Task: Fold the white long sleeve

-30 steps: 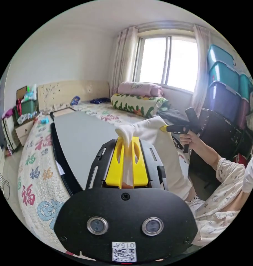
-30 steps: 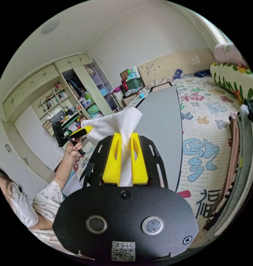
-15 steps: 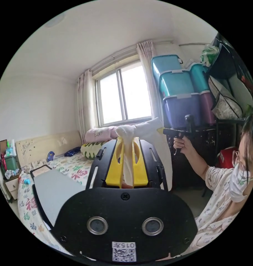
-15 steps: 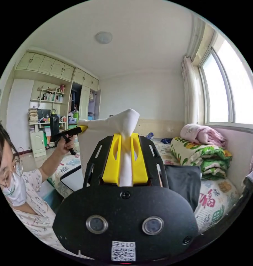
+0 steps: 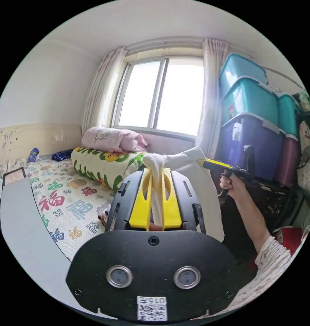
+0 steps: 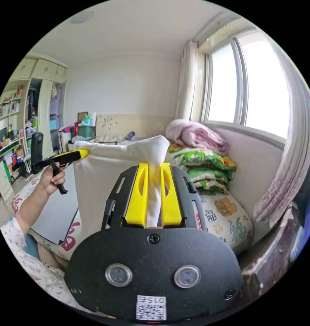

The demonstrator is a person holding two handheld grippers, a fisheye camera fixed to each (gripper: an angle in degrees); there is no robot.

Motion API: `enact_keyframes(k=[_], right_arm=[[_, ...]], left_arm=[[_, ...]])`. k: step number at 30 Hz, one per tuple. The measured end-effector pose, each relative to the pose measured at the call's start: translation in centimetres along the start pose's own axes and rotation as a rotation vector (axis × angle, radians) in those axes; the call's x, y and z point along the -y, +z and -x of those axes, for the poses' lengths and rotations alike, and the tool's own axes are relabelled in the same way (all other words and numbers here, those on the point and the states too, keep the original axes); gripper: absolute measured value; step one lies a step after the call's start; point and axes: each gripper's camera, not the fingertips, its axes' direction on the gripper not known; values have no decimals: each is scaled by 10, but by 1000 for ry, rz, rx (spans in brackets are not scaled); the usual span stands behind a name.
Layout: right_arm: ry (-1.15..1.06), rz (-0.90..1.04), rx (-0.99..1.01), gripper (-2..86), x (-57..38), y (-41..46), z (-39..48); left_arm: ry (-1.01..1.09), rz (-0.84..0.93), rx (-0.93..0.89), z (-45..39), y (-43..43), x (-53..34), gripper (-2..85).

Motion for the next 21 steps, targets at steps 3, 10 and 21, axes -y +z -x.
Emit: enact_keyframes(k=[3, 10, 21], right_arm=[[60, 119, -8, 62, -2, 89, -16], [-108, 197, -229, 67, -35, 232, 11], [-125, 106, -221, 72, -69, 291, 20]], left_arm=[[-34, 113, 92, 34, 83, -1, 26], [-176, 223, 129, 90, 185, -34, 58], [-274, 165, 259, 55, 145, -44, 101]])
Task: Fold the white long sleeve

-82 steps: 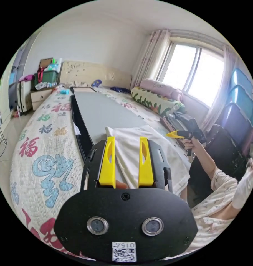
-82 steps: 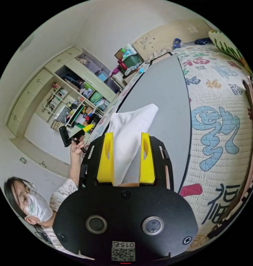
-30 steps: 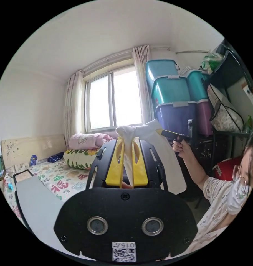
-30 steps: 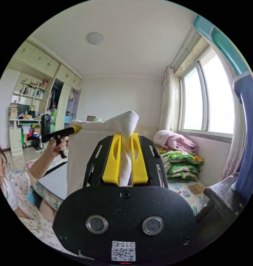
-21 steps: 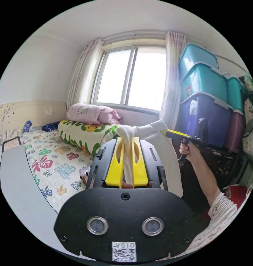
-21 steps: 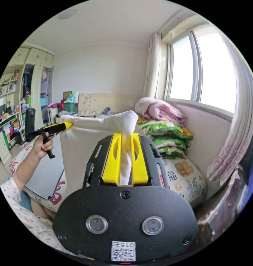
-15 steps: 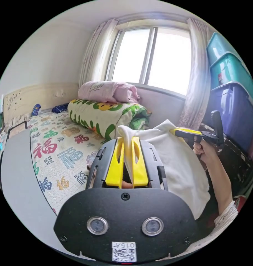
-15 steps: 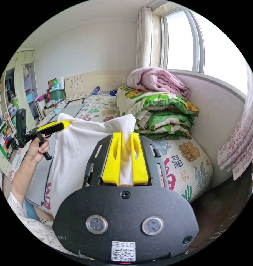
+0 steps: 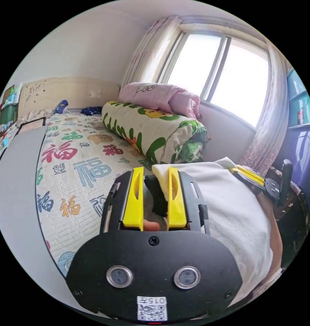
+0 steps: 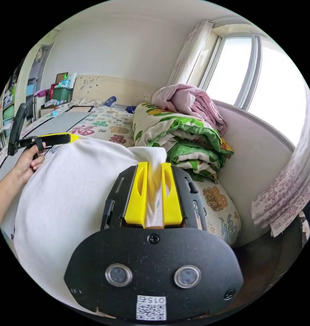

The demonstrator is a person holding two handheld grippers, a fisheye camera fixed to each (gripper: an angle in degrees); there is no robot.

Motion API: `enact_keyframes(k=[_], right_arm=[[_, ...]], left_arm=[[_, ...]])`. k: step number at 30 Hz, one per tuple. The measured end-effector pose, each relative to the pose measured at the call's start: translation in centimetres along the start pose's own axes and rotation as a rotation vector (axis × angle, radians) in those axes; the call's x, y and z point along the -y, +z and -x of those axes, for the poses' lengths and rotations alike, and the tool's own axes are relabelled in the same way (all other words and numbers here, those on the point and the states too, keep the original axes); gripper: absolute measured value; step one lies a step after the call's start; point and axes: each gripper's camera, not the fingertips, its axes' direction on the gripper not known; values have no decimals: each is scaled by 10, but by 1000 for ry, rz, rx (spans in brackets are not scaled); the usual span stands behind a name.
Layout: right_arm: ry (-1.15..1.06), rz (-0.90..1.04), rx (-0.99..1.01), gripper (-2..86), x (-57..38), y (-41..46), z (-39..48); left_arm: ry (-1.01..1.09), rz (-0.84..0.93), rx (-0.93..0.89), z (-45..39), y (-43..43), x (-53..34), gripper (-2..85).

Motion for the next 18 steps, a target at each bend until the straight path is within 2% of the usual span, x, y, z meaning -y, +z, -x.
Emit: enact_keyframes(k=[3, 4, 5, 9, 15, 17, 18], right_arm=[[11, -32, -95, 60, -11, -8, 14], [20, -54, -189, 44, -15, -14, 24], [8, -88, -285, 24, -19, -21, 37], [-109, -256, -406, -4, -39, -60, 89], [-129, -715, -241, -10, -152, -155, 194], [-103, -856, -61, -10, -217, -172, 234], [-100, -884, -15, -10, -233, -173, 244]], left_arm=[[18, -58, 99, -9, -79, -15, 91], [33, -81, 112, -14, -115, -24, 90], [50, -106, 111, -21, -153, -36, 90], [147, -180, 86, -54, -276, -95, 92], [296, -457, 190, -108, -515, -306, 120], [277, -559, 260, -112, -604, -417, 116], [260, -576, 284, -112, -623, -445, 114]])
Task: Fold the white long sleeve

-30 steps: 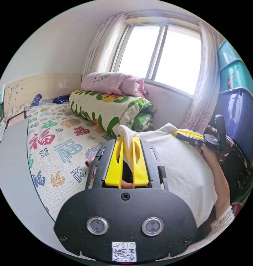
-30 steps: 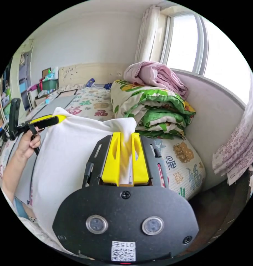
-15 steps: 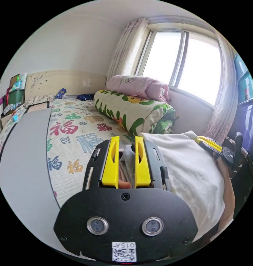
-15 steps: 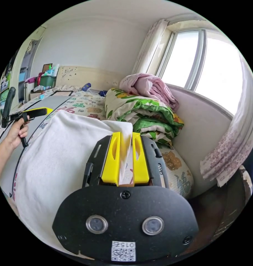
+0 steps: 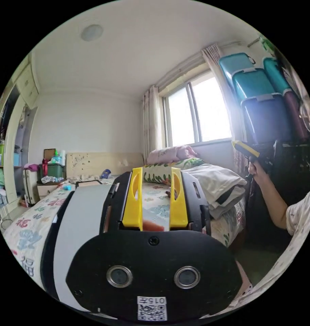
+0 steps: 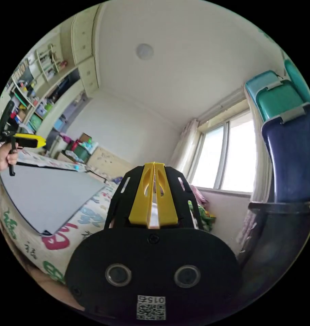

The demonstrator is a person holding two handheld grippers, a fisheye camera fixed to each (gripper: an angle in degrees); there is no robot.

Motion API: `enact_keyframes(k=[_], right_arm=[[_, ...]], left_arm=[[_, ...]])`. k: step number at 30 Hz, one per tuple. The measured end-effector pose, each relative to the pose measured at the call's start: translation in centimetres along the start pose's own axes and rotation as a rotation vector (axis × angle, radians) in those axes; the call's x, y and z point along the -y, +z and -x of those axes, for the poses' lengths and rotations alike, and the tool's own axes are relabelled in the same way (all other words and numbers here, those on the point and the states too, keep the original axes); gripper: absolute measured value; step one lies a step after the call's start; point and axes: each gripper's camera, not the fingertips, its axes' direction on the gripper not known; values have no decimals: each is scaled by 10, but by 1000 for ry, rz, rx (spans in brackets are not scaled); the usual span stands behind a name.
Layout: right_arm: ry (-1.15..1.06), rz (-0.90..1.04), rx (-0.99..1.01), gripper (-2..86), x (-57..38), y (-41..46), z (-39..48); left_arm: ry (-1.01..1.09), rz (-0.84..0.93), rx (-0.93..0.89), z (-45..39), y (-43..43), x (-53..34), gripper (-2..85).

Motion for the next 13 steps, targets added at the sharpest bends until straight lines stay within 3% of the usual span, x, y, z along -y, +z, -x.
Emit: enact_keyframes(k=[4, 11, 13], right_arm=[[74, -22, 84, -10, -61, -39, 84], [277, 191, 352, -10, -144, 5, 158], [272, 205, 384, -10, -153, 13, 168]], left_arm=[[-84, 84, 331, 16, -185, -93, 102], [-318, 652, 1120, 106, -414, -197, 173], [-428, 761, 1273, 136, -462, -223, 183]])
